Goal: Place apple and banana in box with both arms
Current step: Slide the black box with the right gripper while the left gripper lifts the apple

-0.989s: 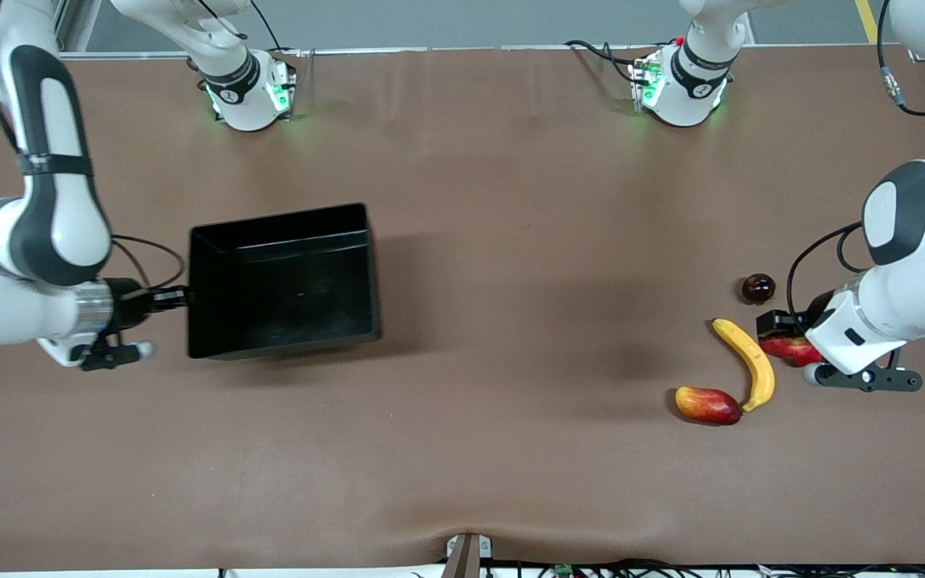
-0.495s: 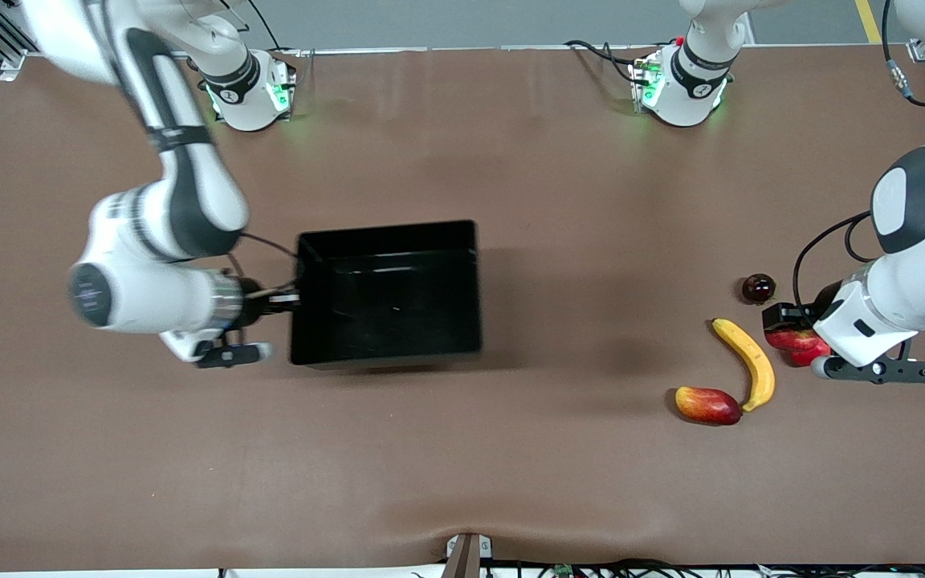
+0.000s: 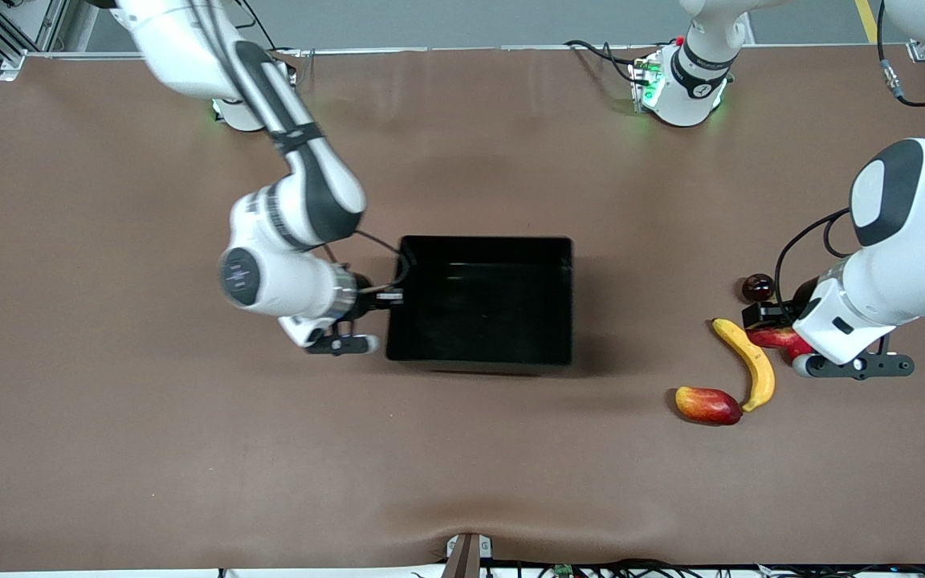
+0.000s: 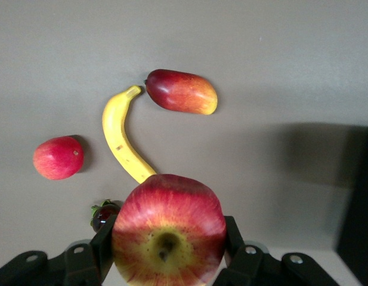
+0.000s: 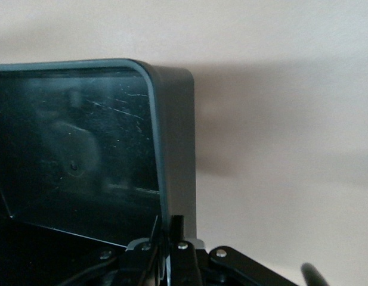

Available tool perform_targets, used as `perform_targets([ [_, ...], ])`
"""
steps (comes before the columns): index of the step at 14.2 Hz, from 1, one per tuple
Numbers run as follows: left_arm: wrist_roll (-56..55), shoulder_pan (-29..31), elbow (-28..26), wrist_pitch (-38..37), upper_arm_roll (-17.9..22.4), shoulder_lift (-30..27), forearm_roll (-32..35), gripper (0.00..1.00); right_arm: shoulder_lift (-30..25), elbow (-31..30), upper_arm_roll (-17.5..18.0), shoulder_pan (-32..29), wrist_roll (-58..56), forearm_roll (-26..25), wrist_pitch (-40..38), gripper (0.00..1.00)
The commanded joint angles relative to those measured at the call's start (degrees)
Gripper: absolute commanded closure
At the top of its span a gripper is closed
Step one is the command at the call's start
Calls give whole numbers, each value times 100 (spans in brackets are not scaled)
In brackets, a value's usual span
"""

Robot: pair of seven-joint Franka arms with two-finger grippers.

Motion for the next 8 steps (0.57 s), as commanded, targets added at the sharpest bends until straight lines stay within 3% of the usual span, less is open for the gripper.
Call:
perform_targets([
  [1,-385,26,-128,-46,-230,-186,-118,100,521,565,-78,481,841,127,313,100],
  [6,-1544,-96,-172,-29,-679,-98,-118,100,874,663,-78,825,1572,127,963,100],
  [8,-2029,-411,-189,6,-679,-1,-109,100,875,663,-86,816,1495,84,1035,0],
])
